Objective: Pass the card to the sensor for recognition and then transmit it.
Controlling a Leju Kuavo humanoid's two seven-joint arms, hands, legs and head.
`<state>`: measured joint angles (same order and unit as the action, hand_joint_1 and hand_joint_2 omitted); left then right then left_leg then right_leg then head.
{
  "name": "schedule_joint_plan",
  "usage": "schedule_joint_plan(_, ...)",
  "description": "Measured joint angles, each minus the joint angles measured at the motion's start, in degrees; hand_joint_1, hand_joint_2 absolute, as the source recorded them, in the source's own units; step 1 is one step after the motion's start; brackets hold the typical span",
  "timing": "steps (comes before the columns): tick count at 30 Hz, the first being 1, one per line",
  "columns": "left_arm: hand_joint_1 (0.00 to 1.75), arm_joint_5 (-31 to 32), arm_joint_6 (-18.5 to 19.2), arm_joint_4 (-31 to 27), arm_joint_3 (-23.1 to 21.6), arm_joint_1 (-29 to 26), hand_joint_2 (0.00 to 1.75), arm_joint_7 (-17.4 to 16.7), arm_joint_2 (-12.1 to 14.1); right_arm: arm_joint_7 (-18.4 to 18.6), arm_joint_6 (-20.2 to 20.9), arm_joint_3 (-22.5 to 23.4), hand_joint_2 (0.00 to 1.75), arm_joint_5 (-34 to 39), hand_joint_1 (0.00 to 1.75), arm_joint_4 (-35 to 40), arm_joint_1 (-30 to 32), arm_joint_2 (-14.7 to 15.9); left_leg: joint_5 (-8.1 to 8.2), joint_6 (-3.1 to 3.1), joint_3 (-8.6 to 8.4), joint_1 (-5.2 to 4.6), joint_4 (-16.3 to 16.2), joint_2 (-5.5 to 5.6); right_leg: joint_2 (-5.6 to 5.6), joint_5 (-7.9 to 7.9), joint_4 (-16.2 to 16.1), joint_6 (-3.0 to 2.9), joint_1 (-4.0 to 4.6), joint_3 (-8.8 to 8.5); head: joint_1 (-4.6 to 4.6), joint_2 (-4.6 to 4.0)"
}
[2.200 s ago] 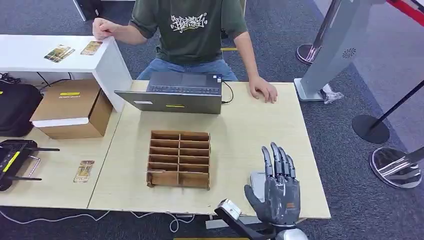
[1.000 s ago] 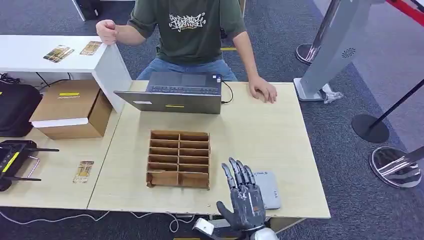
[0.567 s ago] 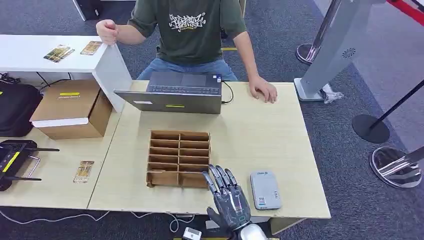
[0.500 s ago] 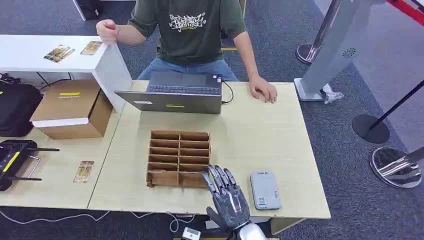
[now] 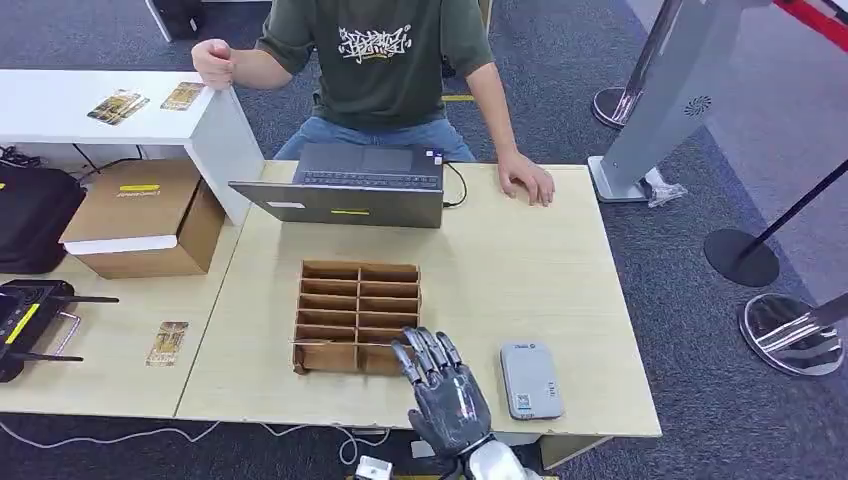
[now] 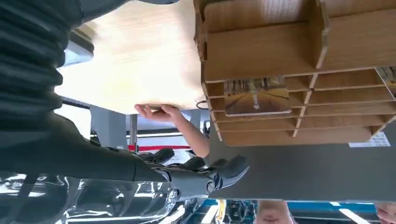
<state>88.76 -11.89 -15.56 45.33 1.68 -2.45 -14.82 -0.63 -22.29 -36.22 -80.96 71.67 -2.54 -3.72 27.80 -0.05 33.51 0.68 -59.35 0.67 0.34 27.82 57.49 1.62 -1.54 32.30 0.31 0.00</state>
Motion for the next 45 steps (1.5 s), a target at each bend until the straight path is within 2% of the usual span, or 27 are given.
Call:
schedule_joint_plan(7, 0.0, 0.0, 0.0, 0.0, -0.7, 0.0, 0.0, 0.1, 0.2, 0.7, 3.5, -0.7, 1.75, 0.7, 0.0, 2.9, -1.3, -0.4, 0.0, 0.0, 0.0, 0.0, 0.0, 0.0, 0.0, 0.0, 0.0, 0.0, 0.0, 0.0, 0.0, 0.0)
schedule_joint_plan(18, 0.0, 0.0, 0.0, 0.0, -3.2, 0.2, 0.0, 0.0, 0.2, 2.2, 5.8, -1.5, 1.75, 2.5, 0.0, 3.4, -4.3, -2.1, -0.01, 0.0, 0.0, 0.0, 0.0, 0.0, 0.0, 0.0, 0.0, 0.0, 0.0, 0.0, 0.0, 0.0)
schedule_joint_plan(24, 0.0, 0.0, 0.0, 0.0, -4.6, 0.2, 0.0, -0.2, 0.3, 2.3, 4.8, -1.5, 1.75, 5.7, 0.0, 1.7, -6.3, -3.4, -0.01, -0.01, 0.0, 0.0, 0.0, 0.0, 0.0, 0.0, 0.0, 0.0, 0.0, 0.0, 0.0, 0.0)
schedule_joint_plan(37, 0.0, -0.1, -0.5, 0.4, -4.9, 0.4, 0.0, -0.3, 0.4, 1.8, 1.0, -1.2, 1.75, 10.2, 0.0, -8.1, -11.7, -6.2, -0.02, -0.02, 0.0, 0.0, 0.0, 0.0, 0.0, -0.01, 0.0, 0.0, 0.0, 0.0, 0.0, 0.0)
schedule_joint_plan(45, 0.0, -0.1, -0.6, 0.5, -4.9, 0.4, 0.0, -0.5, 0.4, 1.8, 0.7, -1.0, 1.75, 11.1, 0.0, -12.0, -13.3, -7.1, -0.02, -0.02, 0.0, 0.0, 0.0, 0.0, 0.0, -0.01, 0.0, 0.0, 0.0, 0.0, 0.0, 0.0)
